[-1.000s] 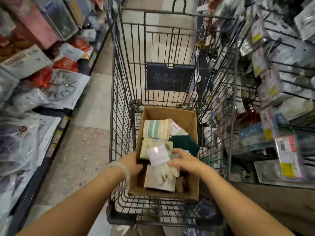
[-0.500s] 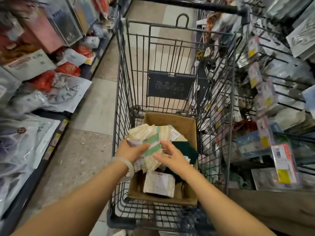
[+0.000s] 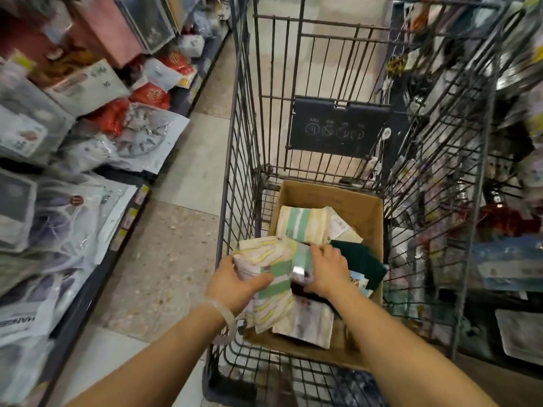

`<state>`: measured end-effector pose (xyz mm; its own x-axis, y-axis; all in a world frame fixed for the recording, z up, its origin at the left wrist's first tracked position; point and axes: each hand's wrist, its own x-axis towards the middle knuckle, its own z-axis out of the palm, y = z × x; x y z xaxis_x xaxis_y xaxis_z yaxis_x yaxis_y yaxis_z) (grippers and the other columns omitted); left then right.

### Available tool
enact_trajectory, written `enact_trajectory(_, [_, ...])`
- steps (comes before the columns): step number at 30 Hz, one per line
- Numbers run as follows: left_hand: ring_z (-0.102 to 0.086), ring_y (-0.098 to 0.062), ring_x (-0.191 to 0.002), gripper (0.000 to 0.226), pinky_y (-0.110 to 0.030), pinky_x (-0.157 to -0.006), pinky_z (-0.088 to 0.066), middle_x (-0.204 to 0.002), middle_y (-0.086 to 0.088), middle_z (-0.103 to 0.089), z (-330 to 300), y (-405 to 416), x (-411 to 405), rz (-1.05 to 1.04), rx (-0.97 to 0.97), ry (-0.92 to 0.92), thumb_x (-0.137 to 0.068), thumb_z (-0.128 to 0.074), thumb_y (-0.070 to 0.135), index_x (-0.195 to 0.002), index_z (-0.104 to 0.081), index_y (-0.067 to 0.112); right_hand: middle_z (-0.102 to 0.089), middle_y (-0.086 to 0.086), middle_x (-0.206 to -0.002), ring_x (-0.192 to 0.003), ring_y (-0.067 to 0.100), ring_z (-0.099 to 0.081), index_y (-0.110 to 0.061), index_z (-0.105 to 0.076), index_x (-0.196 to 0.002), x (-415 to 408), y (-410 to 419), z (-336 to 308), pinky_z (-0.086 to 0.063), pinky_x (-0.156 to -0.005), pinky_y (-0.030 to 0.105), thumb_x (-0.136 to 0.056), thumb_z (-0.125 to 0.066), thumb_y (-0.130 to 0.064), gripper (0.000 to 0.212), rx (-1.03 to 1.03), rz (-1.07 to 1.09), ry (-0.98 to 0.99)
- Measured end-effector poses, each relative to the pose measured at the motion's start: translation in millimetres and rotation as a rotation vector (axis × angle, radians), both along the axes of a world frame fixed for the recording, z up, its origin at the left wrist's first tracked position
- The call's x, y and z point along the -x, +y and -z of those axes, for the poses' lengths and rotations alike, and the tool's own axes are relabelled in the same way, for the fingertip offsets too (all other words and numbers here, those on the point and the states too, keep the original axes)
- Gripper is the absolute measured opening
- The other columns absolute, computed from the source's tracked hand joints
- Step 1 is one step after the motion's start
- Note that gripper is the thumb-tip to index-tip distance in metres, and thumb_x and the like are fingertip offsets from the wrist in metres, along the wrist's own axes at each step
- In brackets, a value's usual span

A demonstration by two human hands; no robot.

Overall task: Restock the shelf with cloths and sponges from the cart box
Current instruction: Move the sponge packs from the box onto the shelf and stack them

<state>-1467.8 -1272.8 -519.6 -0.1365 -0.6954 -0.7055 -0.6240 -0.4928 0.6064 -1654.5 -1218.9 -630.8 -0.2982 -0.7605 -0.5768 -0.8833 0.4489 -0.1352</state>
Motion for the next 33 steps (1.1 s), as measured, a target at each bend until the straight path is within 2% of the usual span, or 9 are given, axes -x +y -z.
enact_trajectory(5, [-0.060,-0.021,-0.098,0.054,-0.040,-0.093,-0.051,-0.106,-0.003,-0.060,-7,-1,-2,0.009,0.008,0.037,-0.069,-0.082,0.019,-0.110,-0.048,0.015,-0.030,0.013,-0.133,-0.123,0.032,-0.033,-0.013,-0.027,-0.139,2,2,-20,-0.035,-0.103,0.040,-0.068,-0.069,-0.060,0.095,-0.048,0.104,-0.133])
enact_trajectory(13, [-0.057,-0.022,-0.102,0.062,-0.042,-0.098,-0.048,-0.108,-0.003,-0.056,-37,9,-15,0.015,0.066,0.181,-0.068,-0.082,0.009,-0.117,-0.044,0.014,-0.044,0.007,-0.129,-0.114,0.021,-0.049,-0.011,-0.029,-0.133,8,48,-75,-0.046,-0.097,0.037,-0.062,-0.086,-0.025,0.093,0.279,0.690,-0.536])
enact_trajectory(18, [-0.061,-0.022,-0.104,0.062,-0.038,-0.089,-0.053,-0.118,-0.005,-0.062,-58,27,-35,0.006,0.060,0.359,-0.069,-0.080,0.008,-0.123,-0.049,0.006,-0.033,-0.008,-0.131,-0.120,0.012,-0.038,-0.022,-0.015,-0.145,-29,92,-122,-0.037,-0.106,0.033,-0.066,-0.086,-0.018,0.106,0.566,0.807,-0.687])
enact_trajectory(20, [-0.062,-0.021,-0.101,0.057,-0.034,-0.083,-0.054,-0.112,-0.003,-0.063,-70,41,-48,0.019,0.050,0.465,-0.071,-0.078,0.003,-0.120,-0.049,0.007,-0.032,-0.008,-0.139,-0.129,0.013,-0.036,-0.027,-0.015,-0.147,-51,112,-137,-0.035,-0.112,0.041,-0.062,-0.088,-0.026,0.112,0.651,0.807,-0.694])
enact_trajectory(22, [-0.062,-0.025,-0.102,0.059,-0.042,-0.089,-0.053,-0.111,-0.005,-0.062,-83,55,-67,0.027,0.036,0.550,-0.068,-0.078,0.000,-0.118,-0.048,0.010,-0.031,-0.005,-0.146,-0.134,0.016,-0.034,-0.027,-0.020,-0.146,-75,134,-154,-0.035,-0.112,0.045,-0.059,-0.089,-0.032,0.111,0.725,0.821,-0.671])
enact_trajectory(25, [-0.063,-0.029,-0.105,0.064,-0.050,-0.093,-0.051,-0.116,-0.008,-0.063,-99,77,-101,0.101,0.022,0.632,-0.063,-0.081,0.000,-0.117,-0.049,0.013,-0.036,-0.004,-0.138,-0.130,0.017,-0.036,-0.027,-0.028,-0.137,-108,172,-178,-0.038,-0.109,0.041,-0.062,-0.087,-0.028,0.096,0.796,0.842,-0.669])
enact_trajectory(28, [-0.062,-0.025,-0.103,0.060,-0.044,-0.088,-0.053,-0.116,-0.007,-0.063,-113,100,-130,0.165,0.012,0.704,-0.069,-0.073,-0.008,-0.120,-0.048,0.012,-0.046,-0.001,-0.128,-0.125,0.021,-0.046,-0.025,-0.035,-0.125,-140,212,-202,-0.043,-0.102,0.036,-0.063,-0.086,-0.021,0.081,0.902,0.869,-0.670])
enact_trajectory(31, [-0.062,-0.019,-0.096,0.058,-0.033,-0.077,-0.052,-0.110,-0.004,-0.064,-133,129,-148,0.228,-0.005,0.775,-0.070,-0.066,-0.014,-0.119,-0.048,0.013,-0.048,-0.002,-0.126,-0.122,0.018,-0.049,-0.028,-0.035,-0.122,-170,249,-228,-0.044,-0.101,0.035,-0.045,-0.092,-0.043,0.098,0.962,0.873,-0.600])
enact_trajectory(33, [-0.062,-0.022,-0.099,0.068,-0.037,-0.080,-0.052,-0.112,-0.005,-0.065,-146,149,-156,0.296,-0.013,0.791,-0.059,-0.070,-0.007,-0.120,-0.049,0.012,-0.046,-0.004,-0.131,-0.122,0.012,-0.046,-0.029,-0.031,-0.129,-189,273,-246,-0.041,-0.103,0.032,-0.036,-0.089,-0.052,0.112,0.968,0.834,-0.552])
